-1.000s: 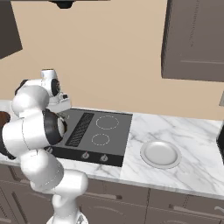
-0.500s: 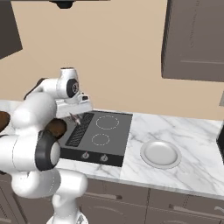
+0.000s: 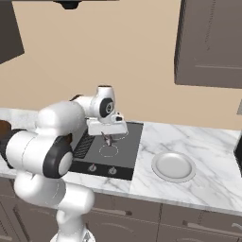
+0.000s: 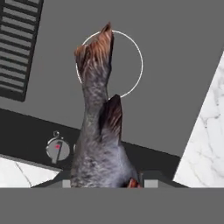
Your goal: Place the fish on the plate and place the eggplant on the same plate.
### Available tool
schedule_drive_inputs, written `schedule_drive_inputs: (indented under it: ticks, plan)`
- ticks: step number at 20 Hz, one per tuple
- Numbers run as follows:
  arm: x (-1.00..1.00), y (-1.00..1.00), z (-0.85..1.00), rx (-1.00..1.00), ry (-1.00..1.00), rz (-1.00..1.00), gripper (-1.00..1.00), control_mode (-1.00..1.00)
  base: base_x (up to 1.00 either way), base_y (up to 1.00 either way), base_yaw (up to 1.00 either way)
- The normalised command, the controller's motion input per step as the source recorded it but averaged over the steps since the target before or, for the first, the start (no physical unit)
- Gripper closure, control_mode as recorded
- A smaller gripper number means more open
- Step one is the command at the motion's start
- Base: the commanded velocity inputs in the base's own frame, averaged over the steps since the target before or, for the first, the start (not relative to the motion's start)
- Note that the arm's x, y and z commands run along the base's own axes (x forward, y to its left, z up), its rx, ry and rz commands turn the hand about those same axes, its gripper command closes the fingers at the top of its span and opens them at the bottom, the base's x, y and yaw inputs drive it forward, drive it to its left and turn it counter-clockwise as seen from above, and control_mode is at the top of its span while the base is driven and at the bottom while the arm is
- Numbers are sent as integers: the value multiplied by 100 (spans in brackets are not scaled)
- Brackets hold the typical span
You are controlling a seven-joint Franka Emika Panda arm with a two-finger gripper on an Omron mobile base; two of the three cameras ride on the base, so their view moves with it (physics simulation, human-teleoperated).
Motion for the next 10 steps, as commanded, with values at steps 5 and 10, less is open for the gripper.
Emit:
schedule_drive_inputs:
  ticks: [5,10]
  plan:
    - [39,-100,-9,3,1,-15,100,-100,0,0,0]
    - [16,-100,-8,9,1,-13,100,-100,0,0,0]
